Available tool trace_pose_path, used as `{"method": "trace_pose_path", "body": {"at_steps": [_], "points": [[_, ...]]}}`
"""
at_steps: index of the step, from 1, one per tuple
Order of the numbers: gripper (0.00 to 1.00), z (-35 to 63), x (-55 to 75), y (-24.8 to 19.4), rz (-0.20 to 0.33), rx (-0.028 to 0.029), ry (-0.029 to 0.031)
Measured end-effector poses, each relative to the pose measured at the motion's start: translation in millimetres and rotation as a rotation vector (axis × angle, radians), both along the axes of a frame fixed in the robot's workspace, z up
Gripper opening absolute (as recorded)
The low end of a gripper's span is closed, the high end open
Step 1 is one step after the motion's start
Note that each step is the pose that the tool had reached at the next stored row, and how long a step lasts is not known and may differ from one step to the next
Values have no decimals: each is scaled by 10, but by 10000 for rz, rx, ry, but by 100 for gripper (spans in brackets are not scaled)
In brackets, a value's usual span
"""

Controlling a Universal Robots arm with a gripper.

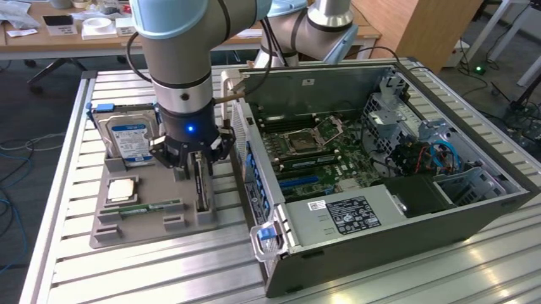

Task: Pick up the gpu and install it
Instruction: 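Pick up the gpu and move the gpu toward the slot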

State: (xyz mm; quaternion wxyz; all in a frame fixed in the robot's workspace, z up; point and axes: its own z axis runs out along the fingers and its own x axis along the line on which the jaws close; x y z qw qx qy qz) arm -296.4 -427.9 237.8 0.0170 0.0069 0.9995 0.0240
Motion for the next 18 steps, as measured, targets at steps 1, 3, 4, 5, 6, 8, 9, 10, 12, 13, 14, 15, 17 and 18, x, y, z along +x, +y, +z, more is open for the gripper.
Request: {"method": "trace_pose_path", "body": {"at_steps": [1, 3, 4, 5, 6, 8, 9, 10, 12, 13, 14, 15, 17, 18], "points": [[47, -11, 0, 0, 1, 0, 0], [47, -21, 0, 0, 0, -4, 4], [47, -21, 0, -1, 0, -4, 4], [47, -21, 0, -1, 0, -4, 5], [47, -21, 0, -1, 1, -4, 4], [47, -22, 0, 0, 1, -3, 3], [47, -22, 0, 0, 0, -3, 3], [47, -22, 0, 0, 0, -2, 3], [47, -21, 0, 0, 1, -3, 3], [47, -22, 0, 0, 0, -2, 3], [46, -22, 0, 0, 1, -2, 3], [40, -22, 0, 0, 0, -2, 3], [40, -22, 0, 0, 0, -3, 2], [33, -22, 0, 0, 0, -3, 3]]}}
